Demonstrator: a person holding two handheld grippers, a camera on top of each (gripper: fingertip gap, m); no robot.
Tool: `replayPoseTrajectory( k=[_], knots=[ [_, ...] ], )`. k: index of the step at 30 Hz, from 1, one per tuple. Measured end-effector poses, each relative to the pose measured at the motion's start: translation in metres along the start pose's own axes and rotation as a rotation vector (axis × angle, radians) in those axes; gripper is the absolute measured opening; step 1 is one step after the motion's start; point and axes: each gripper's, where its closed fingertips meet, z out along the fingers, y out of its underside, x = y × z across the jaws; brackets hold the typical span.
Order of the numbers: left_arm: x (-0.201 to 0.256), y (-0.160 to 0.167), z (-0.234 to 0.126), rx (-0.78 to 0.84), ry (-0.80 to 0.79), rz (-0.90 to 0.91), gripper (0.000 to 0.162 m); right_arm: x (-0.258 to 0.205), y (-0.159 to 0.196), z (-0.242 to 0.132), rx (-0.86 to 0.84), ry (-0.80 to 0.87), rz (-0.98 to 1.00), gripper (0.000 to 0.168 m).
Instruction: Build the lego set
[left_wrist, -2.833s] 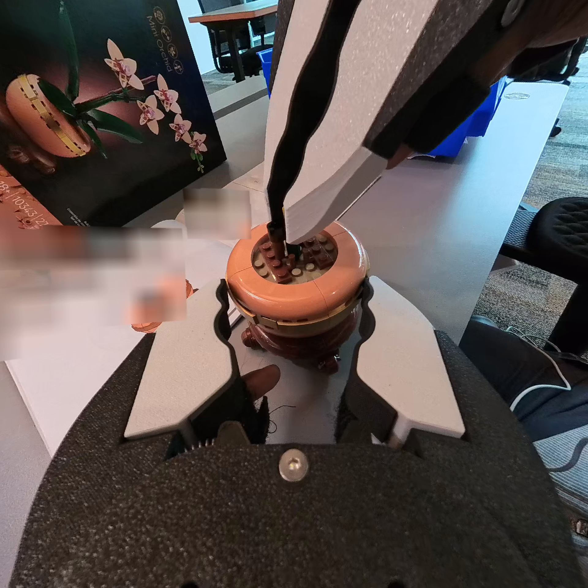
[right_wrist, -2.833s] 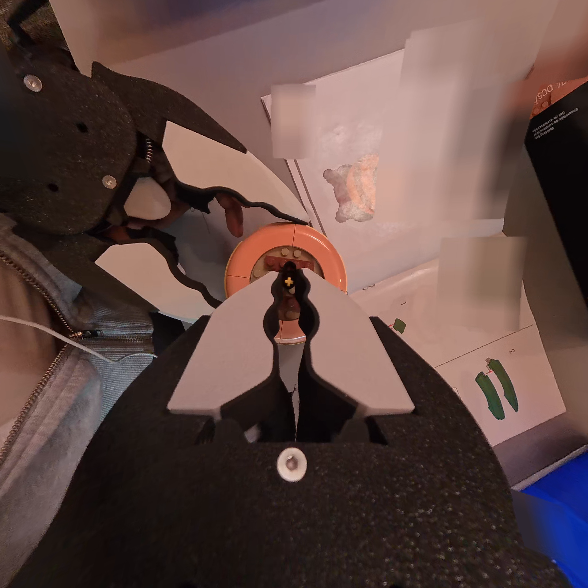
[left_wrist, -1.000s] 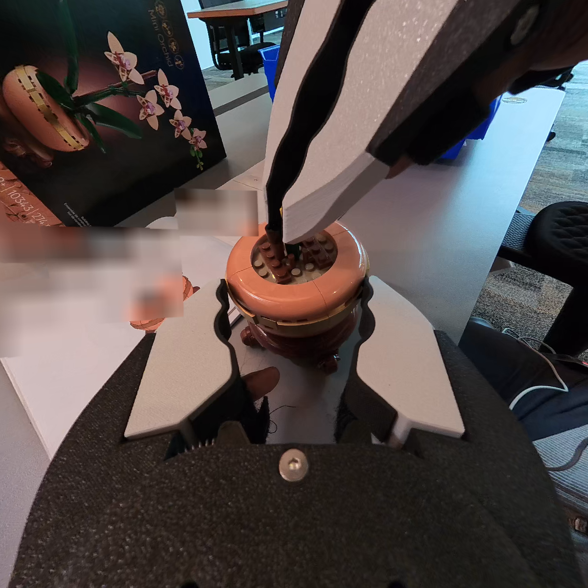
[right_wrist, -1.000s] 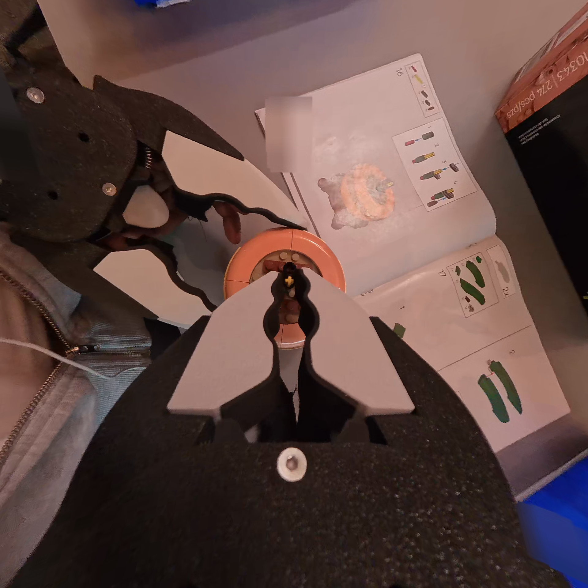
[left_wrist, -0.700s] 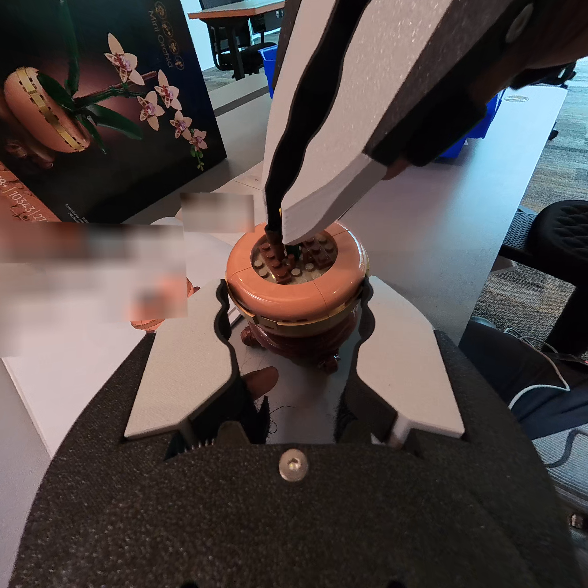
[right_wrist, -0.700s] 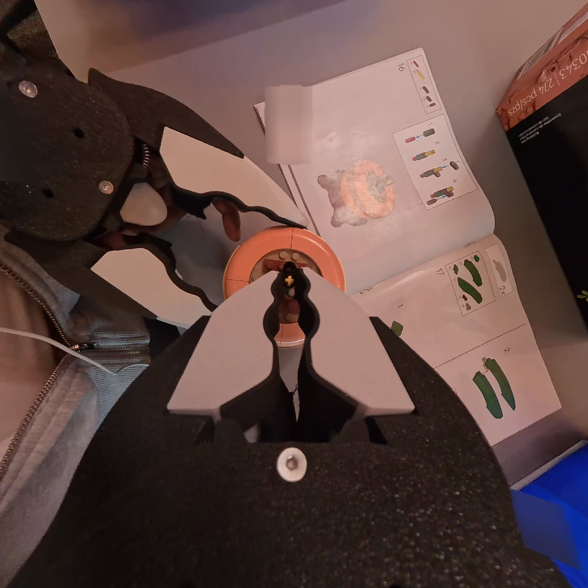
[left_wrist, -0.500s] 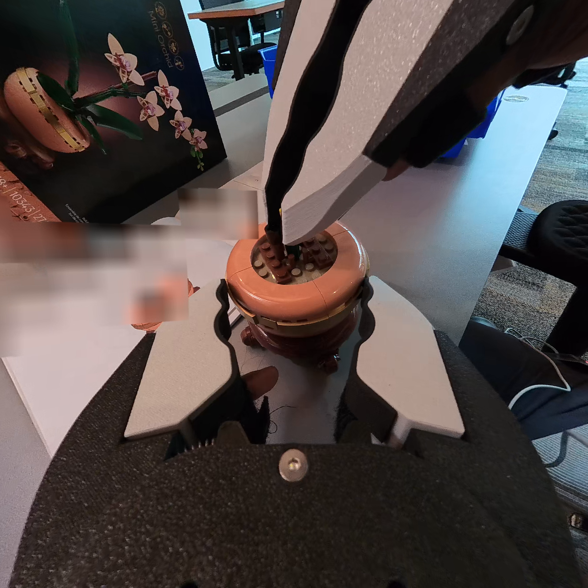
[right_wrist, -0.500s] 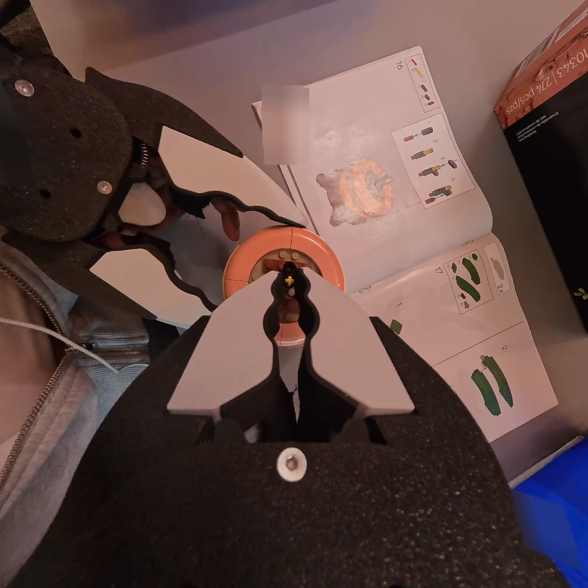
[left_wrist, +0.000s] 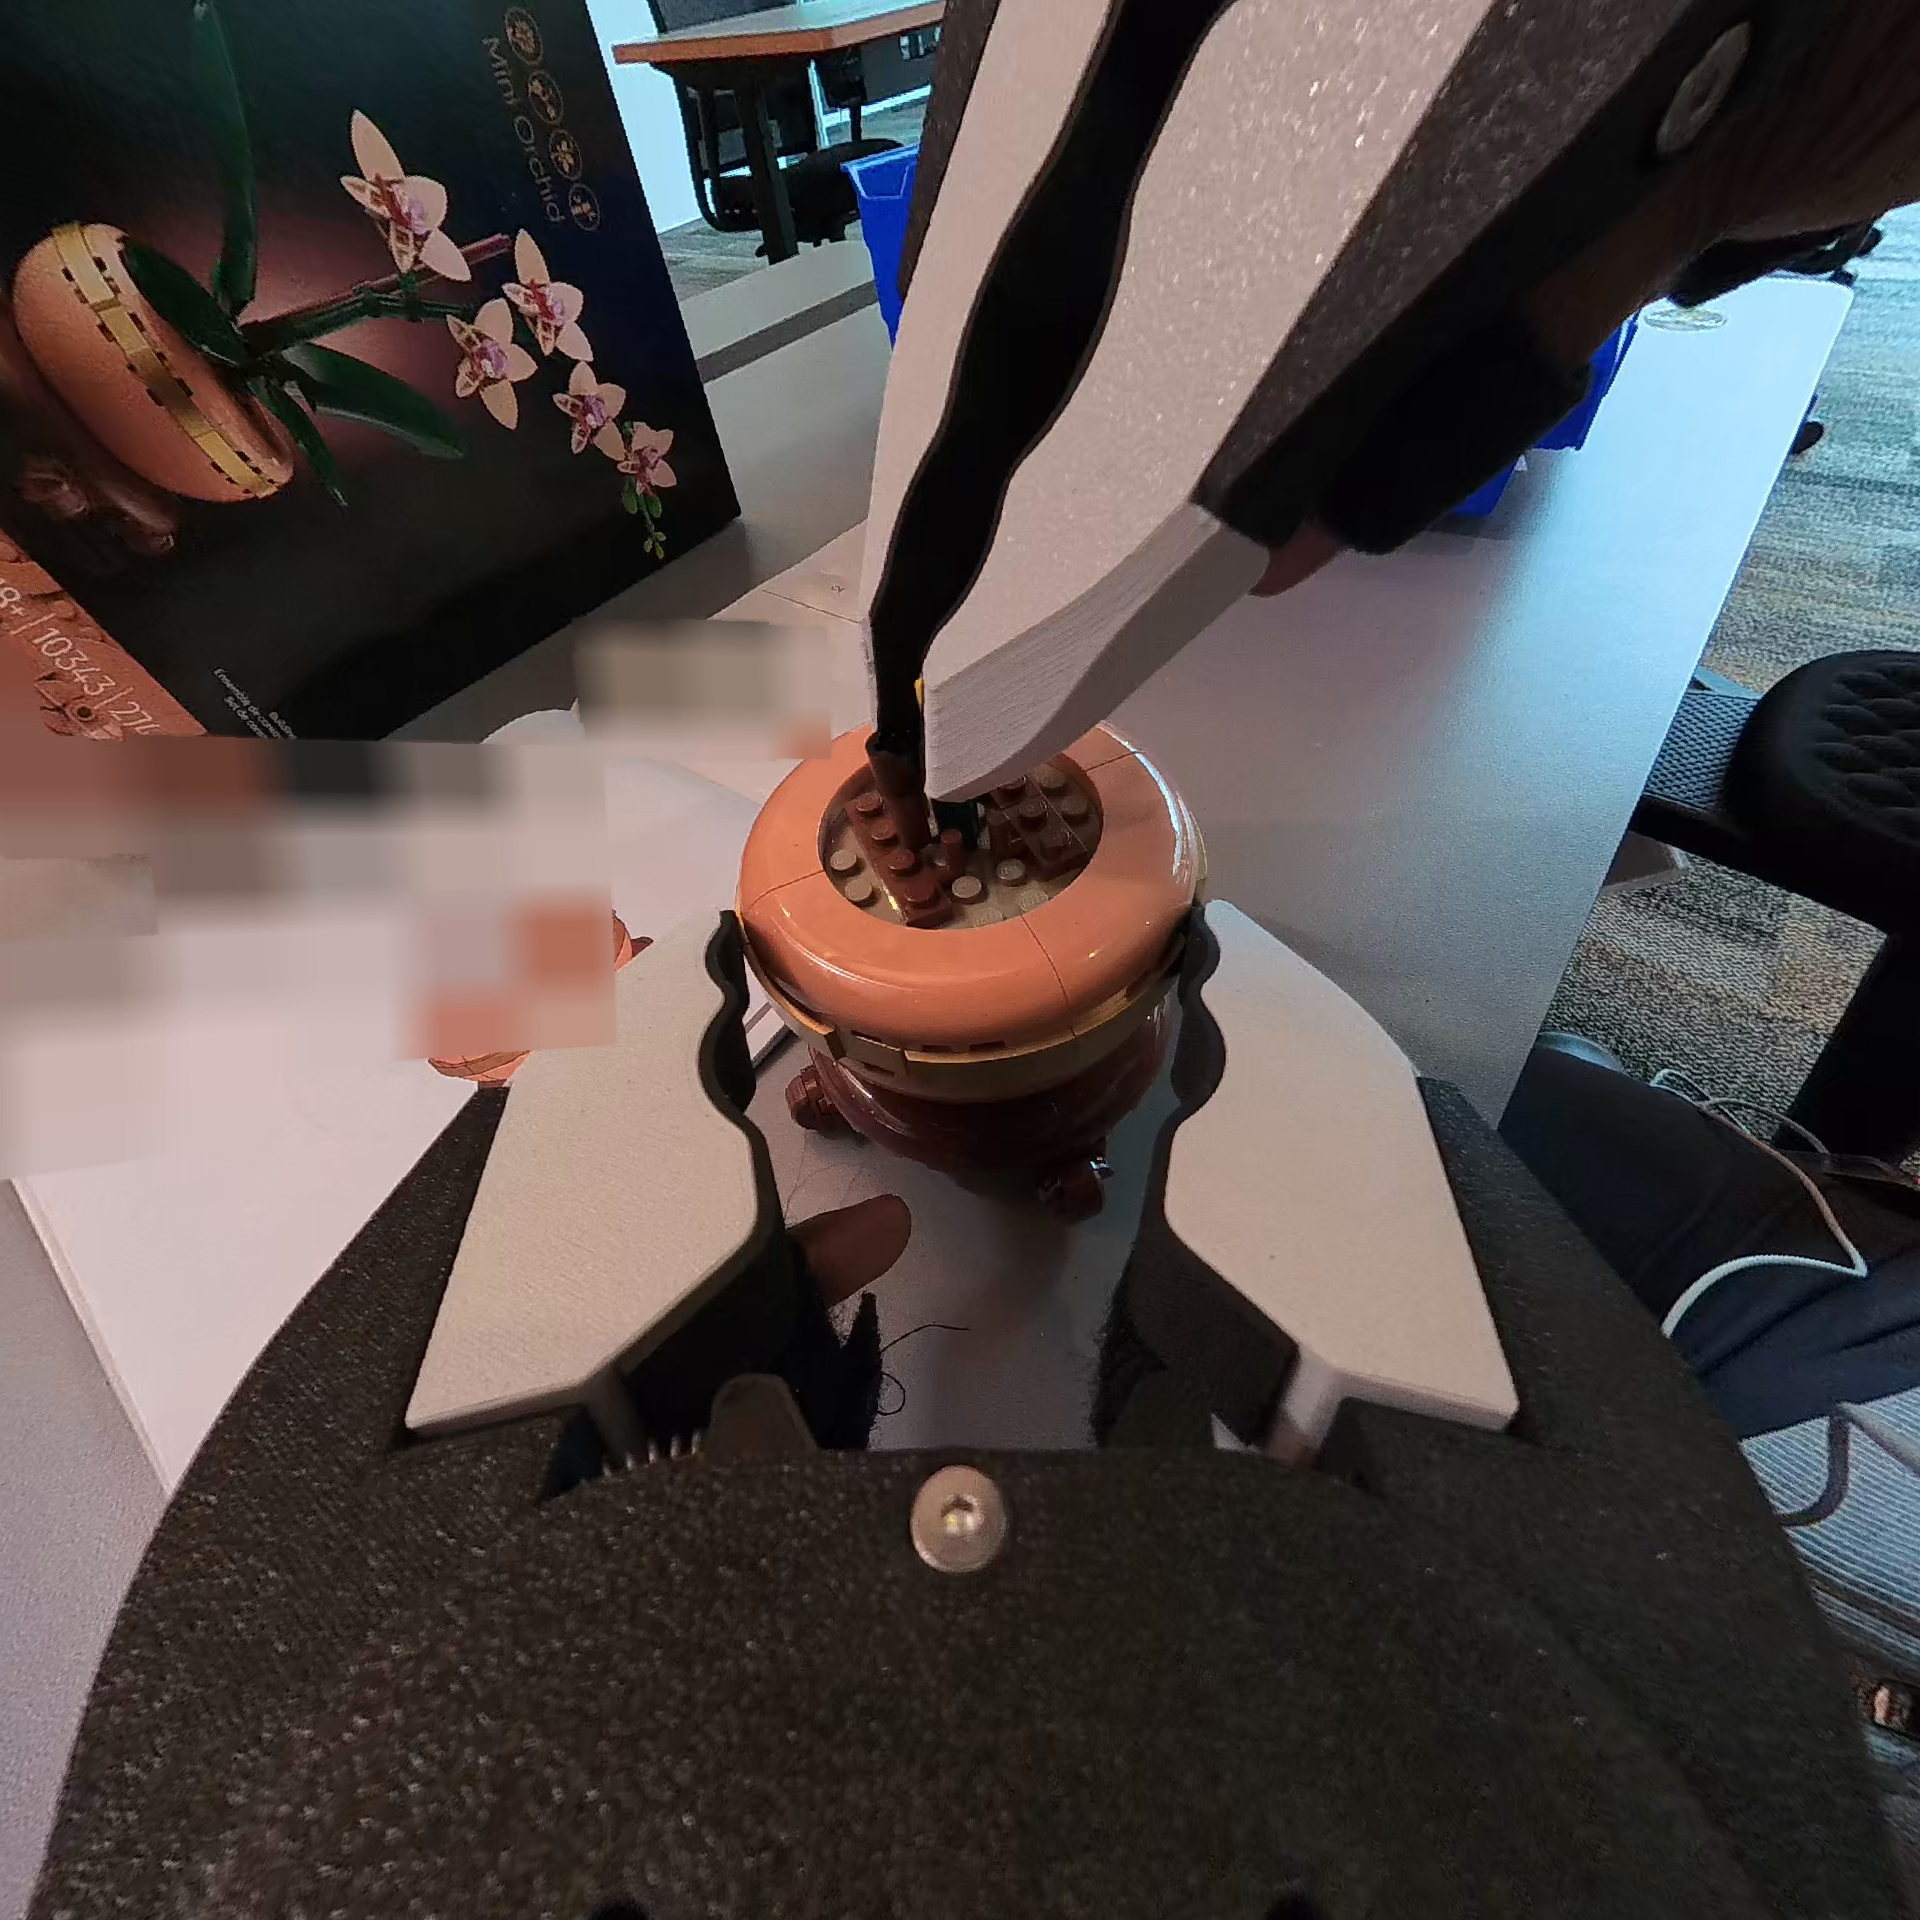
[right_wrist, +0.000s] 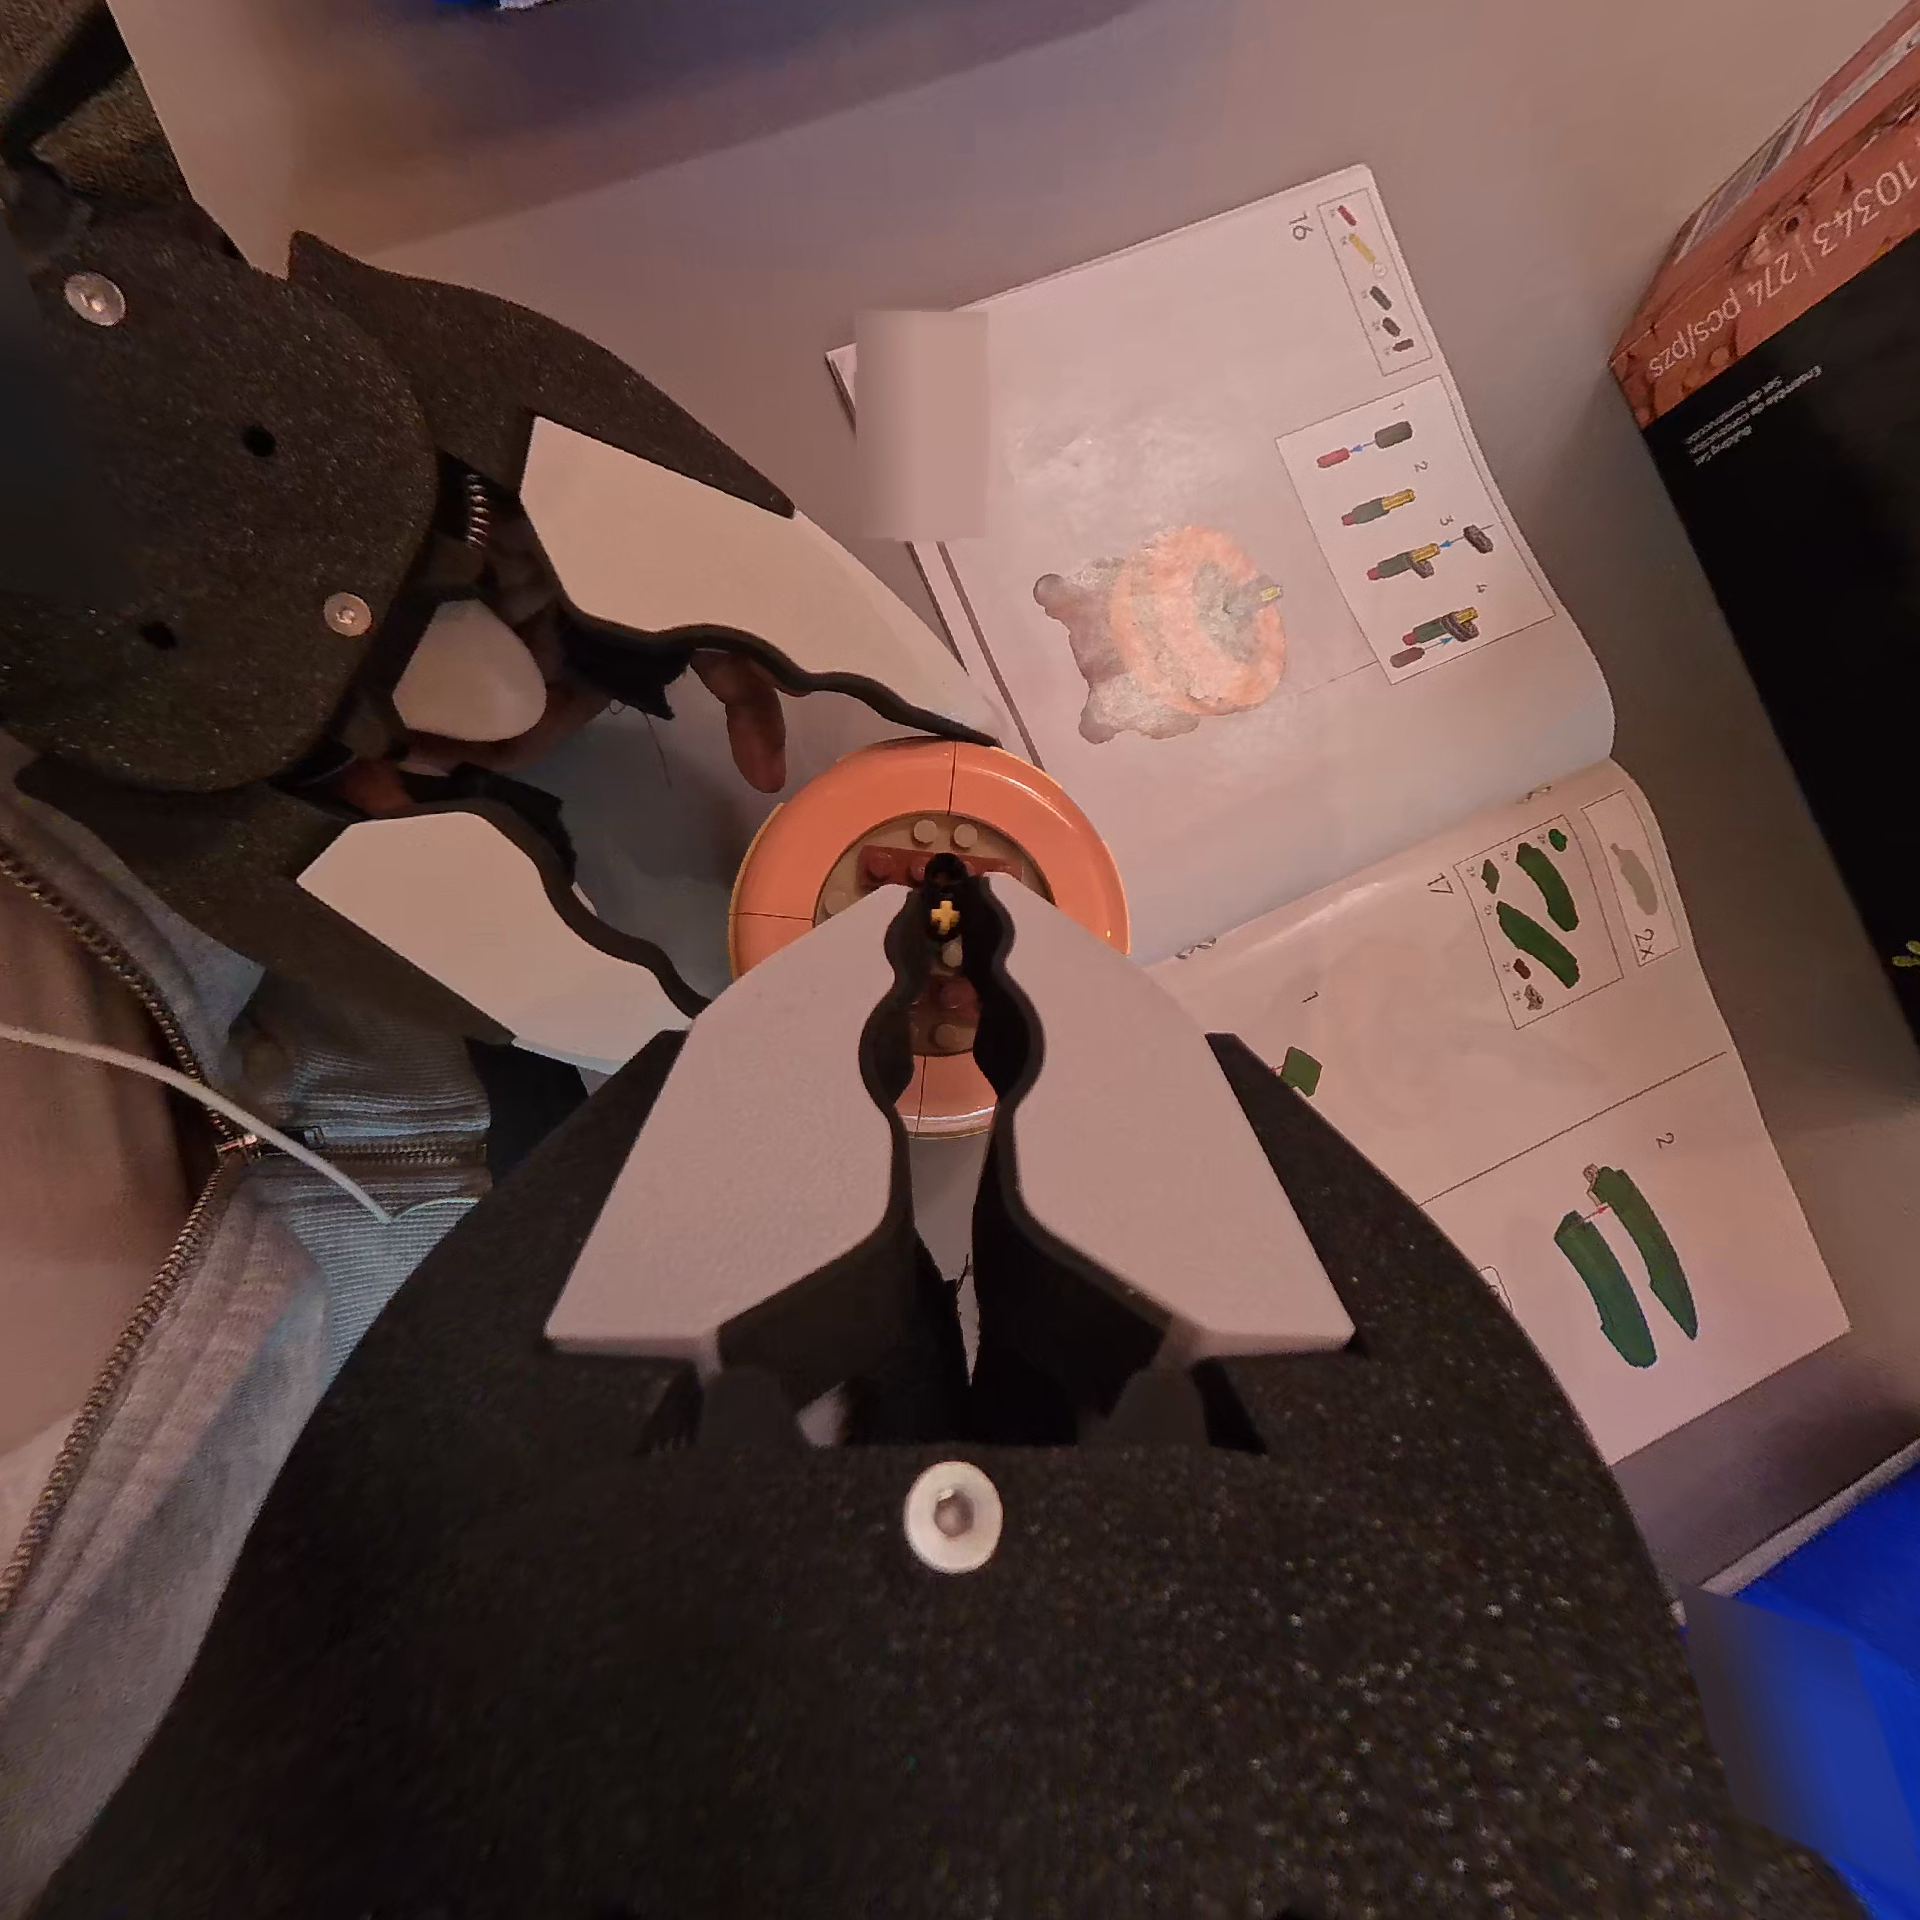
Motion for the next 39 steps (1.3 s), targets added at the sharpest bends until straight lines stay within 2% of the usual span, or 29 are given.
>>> replayPoseTrajectory(
  k=[10,14,16,18,20,24,30,39],
  knots=[
    [0.000,0.000,0.000,0.000,0.000,-0.001,0.079,0.000,-0.001,0.000,0.011,0.014,-0.002,0.007],
    [0.000,0.000,-0.001,0.001,0.011,-0.020,0.079,0.001,-0.003,0.000,0.092,0.042,-0.036,0.008],
    [0.000,0.000,-0.001,0.001,0.007,-0.008,0.079,0.004,-0.005,0.000,0.145,0.044,0.026,0.041],
    [0.000,0.000,-0.001,0.002,0.006,-0.007,0.079,0.006,-0.012,-0.008,0.235,0.028,0.082,0.049],
    [0.000,0.000,0.000,0.001,0.007,-0.009,0.079,0.007,-0.015,-0.017,0.296,0.022,0.091,0.045],
    [0.000,0.000,0.000,0.001,0.006,-0.008,0.079,0.005,-0.002,-0.012,0.222,0.040,0.047,0.036],
    [0.000,0.000,0.000,0.001,0.008,-0.008,0.079,0.001,-0.005,-0.003,0.220,0.020,0.010,0.008],
    [0.001,0.000,0.000,0.001,0.008,0.000,0.079,0.000,-0.003,-0.002,0.180,-0.006,-0.008,0.007]
  ],
)
